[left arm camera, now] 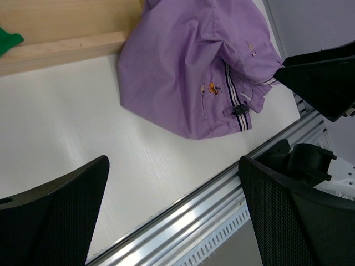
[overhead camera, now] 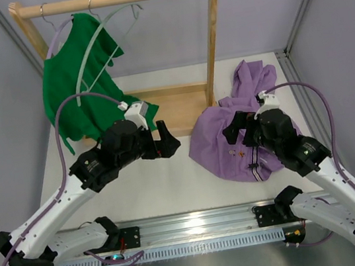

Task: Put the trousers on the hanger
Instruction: Move the trousers to the center of the board

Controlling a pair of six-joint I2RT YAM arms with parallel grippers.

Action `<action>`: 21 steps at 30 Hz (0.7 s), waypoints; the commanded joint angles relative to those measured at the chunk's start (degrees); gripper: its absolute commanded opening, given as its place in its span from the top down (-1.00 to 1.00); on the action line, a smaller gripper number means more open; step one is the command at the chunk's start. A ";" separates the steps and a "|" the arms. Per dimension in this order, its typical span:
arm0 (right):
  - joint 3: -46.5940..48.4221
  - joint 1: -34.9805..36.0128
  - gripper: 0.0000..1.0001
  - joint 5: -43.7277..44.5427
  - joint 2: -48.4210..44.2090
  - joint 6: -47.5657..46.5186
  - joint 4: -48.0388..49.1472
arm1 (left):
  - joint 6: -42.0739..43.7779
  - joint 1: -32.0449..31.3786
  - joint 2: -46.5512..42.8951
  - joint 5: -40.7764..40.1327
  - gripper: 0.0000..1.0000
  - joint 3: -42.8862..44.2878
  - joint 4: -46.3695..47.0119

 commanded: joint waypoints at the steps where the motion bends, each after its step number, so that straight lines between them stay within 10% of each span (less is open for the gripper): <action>1: 0.84 -0.11 -0.99 -0.18 0.17 -1.88 -0.65 | 1.48 0.19 2.71 0.69 -0.96 3.54 2.02; 21: -8.48 -0.19 -0.99 -3.00 -0.18 1.29 2.96 | -1.68 0.28 25.90 7.54 -0.87 3.28 10.27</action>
